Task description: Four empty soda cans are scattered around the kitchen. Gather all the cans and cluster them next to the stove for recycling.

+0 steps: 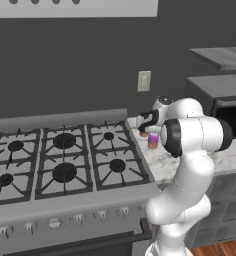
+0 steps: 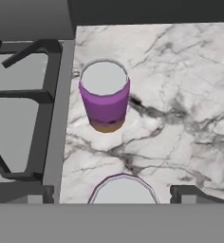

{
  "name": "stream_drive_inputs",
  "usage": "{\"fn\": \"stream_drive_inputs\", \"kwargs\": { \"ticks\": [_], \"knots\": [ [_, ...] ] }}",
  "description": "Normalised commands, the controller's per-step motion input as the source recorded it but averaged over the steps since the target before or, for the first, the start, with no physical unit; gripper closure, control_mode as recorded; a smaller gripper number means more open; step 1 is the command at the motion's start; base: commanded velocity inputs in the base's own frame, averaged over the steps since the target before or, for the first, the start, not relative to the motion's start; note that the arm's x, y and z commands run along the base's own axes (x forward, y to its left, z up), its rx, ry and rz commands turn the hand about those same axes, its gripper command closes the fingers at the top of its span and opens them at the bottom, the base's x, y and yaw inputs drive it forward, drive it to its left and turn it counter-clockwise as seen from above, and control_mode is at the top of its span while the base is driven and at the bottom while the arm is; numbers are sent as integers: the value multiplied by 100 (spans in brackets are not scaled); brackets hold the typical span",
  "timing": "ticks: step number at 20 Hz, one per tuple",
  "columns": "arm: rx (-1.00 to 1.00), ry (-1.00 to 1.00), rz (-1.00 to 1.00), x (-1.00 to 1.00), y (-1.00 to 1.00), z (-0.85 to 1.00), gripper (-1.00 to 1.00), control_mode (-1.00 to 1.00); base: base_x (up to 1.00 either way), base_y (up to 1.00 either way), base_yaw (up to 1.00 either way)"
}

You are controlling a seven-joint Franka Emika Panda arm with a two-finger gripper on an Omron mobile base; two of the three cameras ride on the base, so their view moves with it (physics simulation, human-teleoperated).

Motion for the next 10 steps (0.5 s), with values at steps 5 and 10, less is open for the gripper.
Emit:
{"fn": "stream_drive_inputs", "kwargs": {
  "ticks": [5, 10],
  "knots": [
    [0, -2, 0, -33, 0, 50, -100, -100, 0, 0, 0],
    [-1, -5, 0, -89, 0, 35, -100, -100, 0, 0, 0]
  ]
}}
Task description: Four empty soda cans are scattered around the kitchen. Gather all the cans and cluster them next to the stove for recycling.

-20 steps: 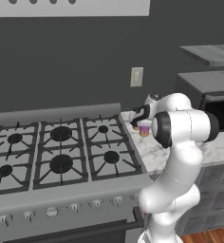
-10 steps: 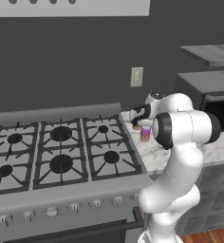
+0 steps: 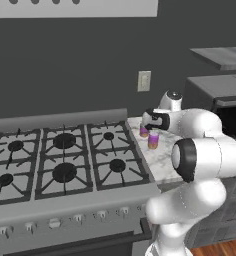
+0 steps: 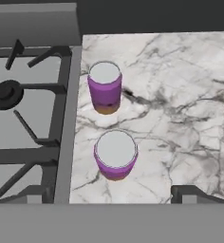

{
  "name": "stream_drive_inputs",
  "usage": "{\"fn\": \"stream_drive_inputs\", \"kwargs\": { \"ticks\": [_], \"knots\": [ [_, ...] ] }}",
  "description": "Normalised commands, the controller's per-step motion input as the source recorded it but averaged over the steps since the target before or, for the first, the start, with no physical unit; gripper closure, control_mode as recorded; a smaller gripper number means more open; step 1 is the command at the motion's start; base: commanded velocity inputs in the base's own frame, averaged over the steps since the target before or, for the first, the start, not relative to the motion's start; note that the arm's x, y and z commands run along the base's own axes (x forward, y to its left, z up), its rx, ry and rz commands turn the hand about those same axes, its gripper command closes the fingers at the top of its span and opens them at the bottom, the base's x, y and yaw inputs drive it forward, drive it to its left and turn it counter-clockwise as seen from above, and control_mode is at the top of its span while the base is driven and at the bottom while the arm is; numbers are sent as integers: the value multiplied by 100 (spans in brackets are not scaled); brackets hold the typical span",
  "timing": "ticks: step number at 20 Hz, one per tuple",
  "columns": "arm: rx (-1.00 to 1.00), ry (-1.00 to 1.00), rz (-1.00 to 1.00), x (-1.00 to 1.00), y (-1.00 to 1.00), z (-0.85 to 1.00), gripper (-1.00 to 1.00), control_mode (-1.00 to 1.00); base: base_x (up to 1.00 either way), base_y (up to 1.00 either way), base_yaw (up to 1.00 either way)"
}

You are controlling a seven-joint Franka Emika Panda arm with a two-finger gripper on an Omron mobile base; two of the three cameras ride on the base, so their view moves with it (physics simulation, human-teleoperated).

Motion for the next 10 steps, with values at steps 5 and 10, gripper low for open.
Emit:
{"fn": "stream_drive_inputs", "kwargs": {
  "ticks": [5, 10],
  "knots": [
    [-3, -6, 0, -100, -4, 33, -100, -100, 0, 0, 0],
    [-2, -5, 0, -100, 0, 38, -100, -100, 0, 0, 0]
  ]
}}
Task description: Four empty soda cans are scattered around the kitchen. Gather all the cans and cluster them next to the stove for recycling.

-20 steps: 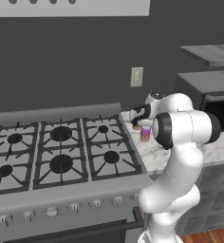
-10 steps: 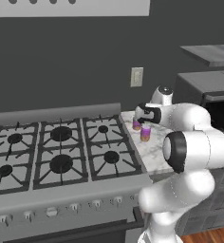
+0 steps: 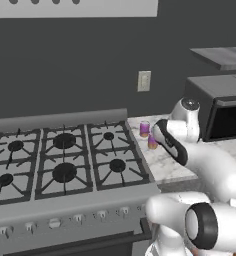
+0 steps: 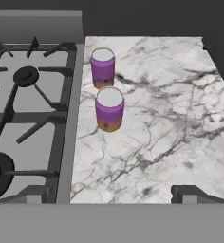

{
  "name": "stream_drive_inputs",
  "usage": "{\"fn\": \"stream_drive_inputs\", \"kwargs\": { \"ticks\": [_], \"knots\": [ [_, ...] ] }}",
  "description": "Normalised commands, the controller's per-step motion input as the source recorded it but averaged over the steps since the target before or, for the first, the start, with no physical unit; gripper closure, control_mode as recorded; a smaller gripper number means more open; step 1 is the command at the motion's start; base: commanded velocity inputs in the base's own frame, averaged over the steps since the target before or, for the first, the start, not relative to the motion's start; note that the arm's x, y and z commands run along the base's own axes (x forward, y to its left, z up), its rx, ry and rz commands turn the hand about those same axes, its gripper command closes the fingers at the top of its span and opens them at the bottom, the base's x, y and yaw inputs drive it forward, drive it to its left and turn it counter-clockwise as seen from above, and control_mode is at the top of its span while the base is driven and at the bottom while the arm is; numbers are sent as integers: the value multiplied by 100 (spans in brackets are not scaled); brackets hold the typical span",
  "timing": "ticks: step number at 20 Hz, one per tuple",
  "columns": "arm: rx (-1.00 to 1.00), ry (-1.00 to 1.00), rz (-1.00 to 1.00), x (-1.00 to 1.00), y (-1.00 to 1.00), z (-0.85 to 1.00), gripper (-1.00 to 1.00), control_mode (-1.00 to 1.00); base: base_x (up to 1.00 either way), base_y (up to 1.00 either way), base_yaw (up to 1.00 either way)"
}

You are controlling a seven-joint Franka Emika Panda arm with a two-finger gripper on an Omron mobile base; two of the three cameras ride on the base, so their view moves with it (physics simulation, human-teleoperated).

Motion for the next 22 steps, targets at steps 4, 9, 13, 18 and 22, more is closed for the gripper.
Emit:
{"fn": "stream_drive_inputs", "kwargs": {
  "ticks": [4, 9, 13, 18, 22],
  "knots": [
    [0, -5, -1, -100, 0, 42, -100, -100, 0, 0, 0],
    [0, -1, -3, -100, 2, 42, -100, -100, 0, 0, 0],
    [0, 0, -2, -99, 0, 43, -100, -100, 0, 0, 0],
    [0, 0, -1, -100, -2, 28, -100, -100, 0, 0, 0],
    [0, 0, 0, -95, -1, 22, -100, -100, 0, 0, 0]
  ]
}}
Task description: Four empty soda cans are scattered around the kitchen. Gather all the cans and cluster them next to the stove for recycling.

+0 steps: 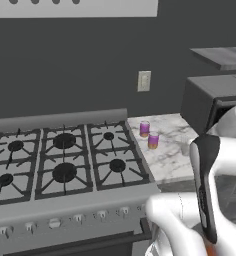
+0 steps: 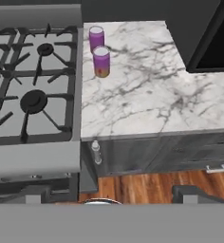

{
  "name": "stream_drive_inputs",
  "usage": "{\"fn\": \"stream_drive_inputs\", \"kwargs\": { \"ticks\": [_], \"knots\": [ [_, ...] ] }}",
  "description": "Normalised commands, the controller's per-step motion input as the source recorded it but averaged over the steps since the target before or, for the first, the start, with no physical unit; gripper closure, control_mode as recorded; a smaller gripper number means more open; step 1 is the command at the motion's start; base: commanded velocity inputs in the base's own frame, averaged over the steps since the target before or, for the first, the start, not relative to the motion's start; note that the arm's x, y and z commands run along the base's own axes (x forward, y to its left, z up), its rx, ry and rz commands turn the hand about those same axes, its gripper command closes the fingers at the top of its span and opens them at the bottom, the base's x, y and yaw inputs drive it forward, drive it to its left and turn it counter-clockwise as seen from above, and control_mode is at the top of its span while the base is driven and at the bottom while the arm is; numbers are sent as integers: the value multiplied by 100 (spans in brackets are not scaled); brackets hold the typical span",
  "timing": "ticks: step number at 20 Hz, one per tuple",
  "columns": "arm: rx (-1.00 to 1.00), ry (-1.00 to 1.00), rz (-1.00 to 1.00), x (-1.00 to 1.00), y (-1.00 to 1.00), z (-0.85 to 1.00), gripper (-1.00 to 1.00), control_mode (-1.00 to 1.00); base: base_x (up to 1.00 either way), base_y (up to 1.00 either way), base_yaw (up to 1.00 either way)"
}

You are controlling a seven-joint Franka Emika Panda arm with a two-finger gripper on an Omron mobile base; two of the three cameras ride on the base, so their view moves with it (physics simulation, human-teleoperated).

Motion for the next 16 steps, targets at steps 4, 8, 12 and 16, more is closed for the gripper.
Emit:
{"fn": "stream_drive_inputs", "kwargs": {
  "ticks": [4, 8, 12, 16],
  "knots": [
    [0, 0, 0, 0, 0, 0, -100, 100, -92, -10, -10],
    [0, 0, 0, 0, 0, 0, -100, 100, -66, -54, -52],
    [0, 0, 0, 0, 0, 0, -100, 100, -23, -45, -69],
    [0, 0, 0, 0, 0, 0, -100, 100, 0, -38, -82]
  ]
}}
